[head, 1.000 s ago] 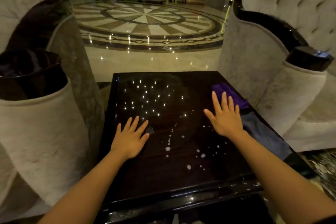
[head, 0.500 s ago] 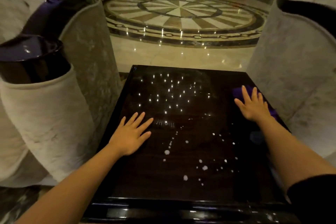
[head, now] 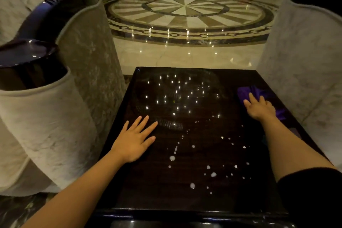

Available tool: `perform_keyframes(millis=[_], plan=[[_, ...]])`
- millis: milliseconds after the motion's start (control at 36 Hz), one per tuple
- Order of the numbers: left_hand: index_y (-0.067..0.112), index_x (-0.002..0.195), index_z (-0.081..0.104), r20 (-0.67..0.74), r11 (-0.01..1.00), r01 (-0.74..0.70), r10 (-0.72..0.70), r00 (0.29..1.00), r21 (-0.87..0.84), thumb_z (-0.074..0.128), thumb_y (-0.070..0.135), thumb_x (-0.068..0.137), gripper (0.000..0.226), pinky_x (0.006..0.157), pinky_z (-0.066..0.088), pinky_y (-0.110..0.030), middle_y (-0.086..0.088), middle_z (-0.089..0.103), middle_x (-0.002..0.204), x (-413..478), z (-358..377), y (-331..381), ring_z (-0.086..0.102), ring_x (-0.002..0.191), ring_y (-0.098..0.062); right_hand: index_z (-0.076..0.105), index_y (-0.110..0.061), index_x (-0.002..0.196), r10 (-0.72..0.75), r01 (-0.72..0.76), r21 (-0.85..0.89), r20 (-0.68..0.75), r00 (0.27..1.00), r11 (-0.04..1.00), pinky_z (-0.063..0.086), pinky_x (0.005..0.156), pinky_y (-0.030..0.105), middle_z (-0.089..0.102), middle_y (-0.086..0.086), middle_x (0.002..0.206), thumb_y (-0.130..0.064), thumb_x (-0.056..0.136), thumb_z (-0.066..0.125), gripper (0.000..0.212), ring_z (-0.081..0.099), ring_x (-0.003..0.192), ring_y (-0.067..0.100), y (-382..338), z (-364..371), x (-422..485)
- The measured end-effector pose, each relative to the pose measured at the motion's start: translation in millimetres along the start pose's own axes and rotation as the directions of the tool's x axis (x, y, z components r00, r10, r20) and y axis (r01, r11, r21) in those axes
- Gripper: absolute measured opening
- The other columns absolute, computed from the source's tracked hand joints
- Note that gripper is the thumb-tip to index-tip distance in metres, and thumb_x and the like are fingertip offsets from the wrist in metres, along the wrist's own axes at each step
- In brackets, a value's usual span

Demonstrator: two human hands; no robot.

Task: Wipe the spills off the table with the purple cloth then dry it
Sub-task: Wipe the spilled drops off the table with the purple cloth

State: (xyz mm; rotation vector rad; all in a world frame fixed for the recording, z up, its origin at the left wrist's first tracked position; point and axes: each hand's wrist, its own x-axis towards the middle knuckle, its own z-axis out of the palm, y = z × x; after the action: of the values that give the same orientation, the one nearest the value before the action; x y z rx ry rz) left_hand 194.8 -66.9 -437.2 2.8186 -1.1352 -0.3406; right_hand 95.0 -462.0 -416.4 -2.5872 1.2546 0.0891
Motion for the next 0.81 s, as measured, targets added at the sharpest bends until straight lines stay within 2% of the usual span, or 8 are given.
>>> perform_keyframes(millis=[306, 417, 611, 806], plan=[[0.039, 0.142, -0.002, -0.002, 1.0, 0.003, -0.003, 1.0, -0.01, 0.018, 0.05, 0.095, 0.053, 0.115, -0.009, -0.041, 0.003, -0.009, 0.156, -1.2, -2.3, 3.8, -0.013, 0.143, -0.016, 0.01, -0.025, 0.144, -0.246, 0.248, -0.034, 0.047, 0.968, 0.968, 0.014, 0.116, 0.047, 0.01, 0.017, 0.155, -0.041, 0.097, 0.018, 0.05, 0.013, 0.141, 0.034, -44.0, 13.4, -32.7], [0.038, 0.143, 0.0, -0.015, 1.0, -0.002, 0.002, 1.0, -0.013, 0.018, 0.05, 0.095, 0.053, 0.115, -0.009, -0.042, 0.003, -0.008, 0.157, -1.7, -1.5, 3.4, -0.013, 0.143, -0.016, 0.014, -0.026, 0.143, -0.352, 0.356, -0.052, 0.072, 0.933, 0.933, 0.016, 0.116, 0.045, 0.012, 0.013, 0.155, -0.038, 0.098, 0.017, 0.047, 0.015, 0.141, 0.032, -59.3, 19.9, -50.6], [0.038, 0.143, 0.0, -0.012, 1.0, 0.002, -0.002, 1.0, -0.011, 0.017, 0.05, 0.095, 0.052, 0.115, -0.008, -0.043, 0.002, -0.008, 0.157, -2.5, -0.8, 5.0, -0.012, 0.143, -0.017, 0.023, -0.027, 0.141, -0.506, 0.507, 0.017, 0.082, 0.859, 0.862, 0.012, 0.115, 0.038, 0.018, 0.011, 0.154, -0.036, 0.098, 0.025, 0.044, 0.018, 0.141, 0.029, -78.4, 28.3, -88.2], [0.037, 0.144, 0.0, -0.015, 1.0, 0.001, -0.001, 1.0, -0.004, 0.017, 0.049, 0.095, 0.052, 0.115, -0.007, -0.043, 0.0, -0.007, 0.157, -4.3, -3.2, 6.6, -0.011, 0.143, -0.017, 0.024, -0.03, 0.14, -0.582, 0.582, 0.044, 0.124, 0.804, 0.812, 0.012, 0.115, 0.038, 0.021, 0.007, 0.154, -0.037, 0.097, 0.029, 0.044, 0.018, 0.141, 0.026, -85.3, 33.3, -121.5]])
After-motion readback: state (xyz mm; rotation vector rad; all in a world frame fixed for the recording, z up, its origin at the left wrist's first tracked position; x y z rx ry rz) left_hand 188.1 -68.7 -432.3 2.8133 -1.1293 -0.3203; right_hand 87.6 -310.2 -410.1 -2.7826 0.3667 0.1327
